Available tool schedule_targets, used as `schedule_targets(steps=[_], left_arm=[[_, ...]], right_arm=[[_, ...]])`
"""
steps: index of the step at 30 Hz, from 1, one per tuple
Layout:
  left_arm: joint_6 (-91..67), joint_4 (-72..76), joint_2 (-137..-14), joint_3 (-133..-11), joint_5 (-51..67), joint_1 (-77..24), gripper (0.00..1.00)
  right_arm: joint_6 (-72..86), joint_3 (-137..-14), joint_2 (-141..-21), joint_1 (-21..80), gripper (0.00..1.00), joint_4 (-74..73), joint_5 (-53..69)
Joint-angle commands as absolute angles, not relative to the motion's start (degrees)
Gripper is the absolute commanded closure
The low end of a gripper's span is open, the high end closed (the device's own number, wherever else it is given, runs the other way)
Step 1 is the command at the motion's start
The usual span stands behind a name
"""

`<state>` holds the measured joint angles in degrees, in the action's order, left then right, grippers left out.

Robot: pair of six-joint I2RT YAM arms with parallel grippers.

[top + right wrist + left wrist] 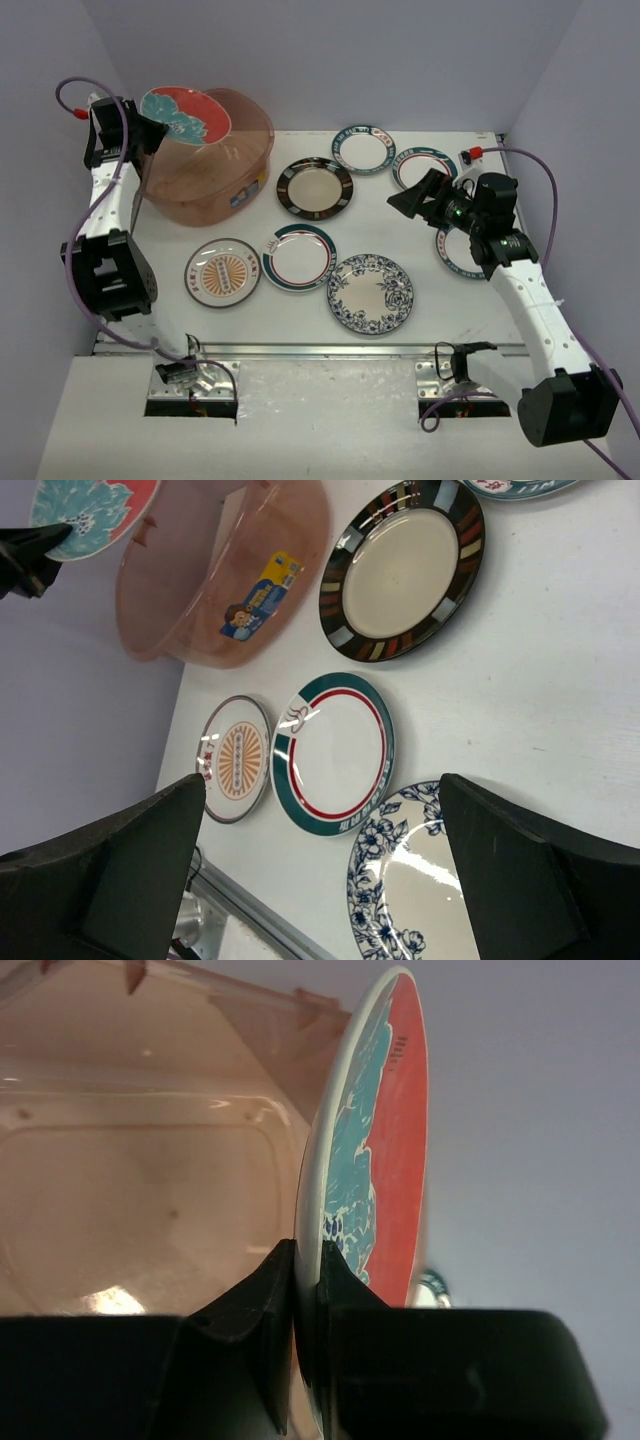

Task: Place the plates into the plastic bin on the countertop

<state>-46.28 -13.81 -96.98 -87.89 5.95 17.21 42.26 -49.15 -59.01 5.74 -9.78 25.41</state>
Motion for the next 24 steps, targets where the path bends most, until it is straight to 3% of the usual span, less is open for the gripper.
schedule_targets(steps=[1,8,9,13,17,19,20,24], left_arm=[[-43.88,-11.68,-105.83,-98.54,5.35,16.26,1.00],[-40.07,-15.64,-115.85,-107.11,3.60,14.10,0.97],[-39.69,-15.72,-116.61,-107.90,3.36,13.83,0.93],[-39.78,-17.20,-121.64,-110.24,2.72,13.31,0.58],[-39.08,-20.84,-125.69,-115.48,1.31,13.36,0.41],[-38.80,-25.67,-128.51,-118.70,1.01,13.36,0.06],[-38.76,-27.99,-129.95,-120.84,0.85,13.36,0.00],[-39.40,-33.95,-132.46,-125.79,1.32,13.36,0.00]], right_arm=[[37.72,-48.70,-55.91,5.63,0.01,-9.23,22.60],[36.65,-48.52,-56.61,5.63,0.01,-9.68,23.00],[36.65,-48.44,-56.99,5.63,0.01,-9.59,23.33],[35.44,-48.90,-60.21,5.59,0.01,-9.62,25.37],[33.11,-50.25,-63.41,5.55,0.01,-13.12,21.19],[33.05,-50.20,-64.95,5.61,0.01,-13.56,19.75],[33.05,-50.24,-65.68,5.62,0.01,-13.62,19.34],[36.13,-51.34,-70.58,5.63,0.01,-14.95,15.29]])
